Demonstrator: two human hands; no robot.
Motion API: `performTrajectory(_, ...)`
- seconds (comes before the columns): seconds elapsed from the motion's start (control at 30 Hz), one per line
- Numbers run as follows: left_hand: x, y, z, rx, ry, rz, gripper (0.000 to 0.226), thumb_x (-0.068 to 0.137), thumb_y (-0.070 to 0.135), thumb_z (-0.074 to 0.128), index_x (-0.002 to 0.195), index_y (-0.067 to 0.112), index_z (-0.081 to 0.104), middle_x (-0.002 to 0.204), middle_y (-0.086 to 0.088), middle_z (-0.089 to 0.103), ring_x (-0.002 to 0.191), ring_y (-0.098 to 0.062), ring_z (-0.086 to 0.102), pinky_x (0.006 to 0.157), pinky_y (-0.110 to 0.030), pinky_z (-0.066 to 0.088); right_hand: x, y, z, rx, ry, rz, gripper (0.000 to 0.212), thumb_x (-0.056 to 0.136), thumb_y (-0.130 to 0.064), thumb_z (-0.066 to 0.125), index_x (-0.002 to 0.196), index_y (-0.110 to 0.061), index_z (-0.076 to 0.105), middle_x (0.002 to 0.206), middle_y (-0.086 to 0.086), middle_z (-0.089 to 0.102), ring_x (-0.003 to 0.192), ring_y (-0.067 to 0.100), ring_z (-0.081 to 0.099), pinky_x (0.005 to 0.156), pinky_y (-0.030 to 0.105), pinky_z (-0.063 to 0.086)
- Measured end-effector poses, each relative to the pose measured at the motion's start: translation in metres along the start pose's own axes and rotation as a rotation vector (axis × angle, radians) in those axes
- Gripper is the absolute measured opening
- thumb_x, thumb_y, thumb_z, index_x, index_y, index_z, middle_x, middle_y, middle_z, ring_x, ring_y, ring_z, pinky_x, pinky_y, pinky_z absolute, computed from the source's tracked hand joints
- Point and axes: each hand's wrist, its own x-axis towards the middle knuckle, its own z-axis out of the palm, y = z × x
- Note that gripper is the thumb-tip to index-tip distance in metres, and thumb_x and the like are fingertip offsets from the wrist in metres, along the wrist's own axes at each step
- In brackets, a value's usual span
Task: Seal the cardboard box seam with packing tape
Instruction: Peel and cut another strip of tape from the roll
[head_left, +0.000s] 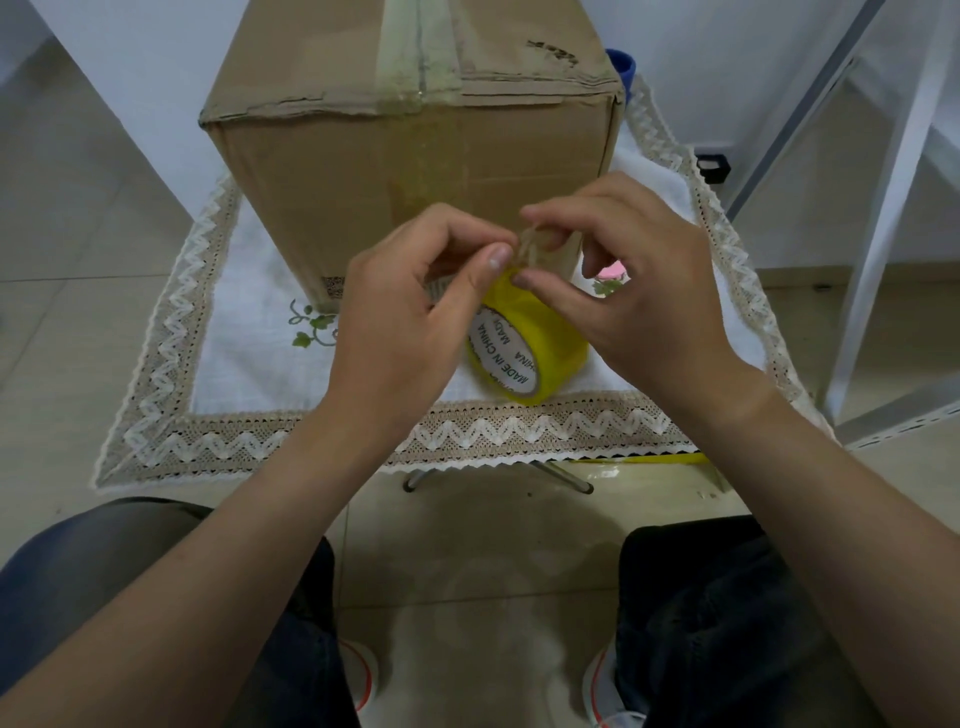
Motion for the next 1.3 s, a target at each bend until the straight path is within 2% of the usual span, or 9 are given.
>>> performTrajectory(0.2, 0.000, -0.001, -0.001, -0.017, -0.041, -0.017, 0.009, 0.102, 0.011, 0.061, 0.104, 0.019, 0.065, 0.101, -0.008, 0.072, 0.096, -0.019, 0.072, 0.084, -0.033, 0.060, 0.002, -0.001, -0.002, 0.123, -0.029, 0.003, 0.030, 0.090, -0.019, 0.083, 0.116, -0.007, 0.073, 0.096, 0.005, 0.067, 0.073, -0.009, 0.047, 0.068, 0.011, 0.041)
performTrajectory(0.37, -0.001, -0.002, -0.002, 0.015, -0.066, -0.018, 0.010, 0.103, 0.010, 0.060, 0.102, 0.020, 0.063, 0.098, -0.006, 0.073, 0.096, -0.020, 0.072, 0.084, -0.041, 0.060, 0.004, -0.002, -0.004, 0.297, -0.048, 0.133, 0.058, 0.087, -0.019, 0.086, 0.137, -0.016, 0.057, 0.081, 0.003, 0.070, 0.058, 0.017, 0.047, 0.058, 0.026, 0.042)
performTrajectory(0.53, -0.002, -0.001, -0.001, 0.035, -0.084, -0.017, 0.012, 0.103, 0.010, 0.061, 0.101, 0.022, 0.062, 0.095, 0.004, 0.071, 0.093, -0.014, 0.071, 0.081, -0.030, 0.057, 0.006, 0.002, -0.002, 0.309, -0.108, 0.121, 0.018, 0.085, -0.021, 0.086, 0.100, -0.019, 0.076, 0.089, 0.008, 0.070, 0.067, 0.016, 0.054, 0.059, 0.027, 0.043)
performTrajectory(0.67, -0.001, 0.000, -0.001, 0.022, -0.075, -0.029, 0.011, 0.103, 0.012, 0.061, 0.101, 0.022, 0.062, 0.095, 0.002, 0.072, 0.092, -0.013, 0.072, 0.078, -0.026, 0.057, 0.007, 0.000, -0.002, 0.323, -0.113, 0.159, 0.010, 0.088, -0.015, 0.083, 0.095, -0.018, 0.078, 0.105, 0.011, 0.065, 0.086, 0.021, 0.064, 0.069, 0.031, 0.054)
performTrajectory(0.87, -0.003, -0.005, 0.001, -0.028, -0.071, -0.105, 0.009, 0.105, 0.015, 0.056, 0.103, 0.023, 0.060, 0.099, -0.003, 0.072, 0.096, -0.019, 0.072, 0.085, -0.043, 0.060, 0.006, -0.006, 0.000, 0.443, -0.090, 0.281, 0.028, 0.089, -0.009, 0.081, 0.114, -0.018, 0.073, 0.089, 0.001, 0.076, 0.082, 0.017, 0.074, 0.079, 0.044, 0.062)
performTrajectory(1.0, -0.004, -0.008, 0.005, -0.085, -0.068, -0.154, 0.016, 0.103, 0.013, 0.055, 0.108, 0.028, 0.057, 0.098, 0.005, 0.070, 0.099, -0.015, 0.070, 0.090, -0.037, 0.058, 0.008, -0.009, -0.002, 0.524, -0.105, 0.272, 0.048, 0.090, -0.002, 0.079, 0.132, -0.012, 0.058, 0.083, 0.002, 0.074, 0.077, 0.024, 0.073, 0.073, 0.038, 0.059)
performTrajectory(1.13, -0.007, -0.009, 0.010, -0.077, -0.091, -0.150, 0.023, 0.103, 0.011, 0.056, 0.123, 0.021, 0.049, 0.097, 0.011, 0.063, 0.097, -0.007, 0.064, 0.083, -0.024, 0.050, 0.009, -0.011, -0.002, 0.531, -0.098, 0.256, 0.051, 0.090, -0.001, 0.078, 0.133, -0.013, 0.053, 0.082, 0.001, 0.073, 0.076, 0.025, 0.071, 0.070, 0.031, 0.055)
performTrajectory(1.23, -0.006, -0.008, 0.010, -0.200, -0.069, -0.185, 0.038, 0.103, 0.004, 0.054, 0.129, 0.020, 0.031, 0.089, 0.004, 0.069, 0.093, -0.013, 0.069, 0.090, -0.032, 0.056, 0.008, -0.012, -0.002, 0.519, -0.096, 0.253, 0.051, 0.090, 0.000, 0.078, 0.132, -0.014, 0.053, 0.082, 0.001, 0.073, 0.077, 0.026, 0.071, 0.070, 0.035, 0.056)
performTrajectory(1.3, -0.003, -0.008, 0.008, -0.265, -0.040, -0.220, 0.035, 0.102, 0.001, 0.052, 0.118, 0.023, 0.029, 0.088, -0.002, 0.072, 0.094, -0.020, 0.072, 0.094, -0.040, 0.058, 0.008, -0.012, -0.002, 0.513, -0.093, 0.252, 0.050, 0.090, 0.001, 0.078, 0.131, -0.015, 0.053, 0.083, 0.003, 0.073, 0.078, 0.027, 0.071, 0.072, 0.041, 0.056)
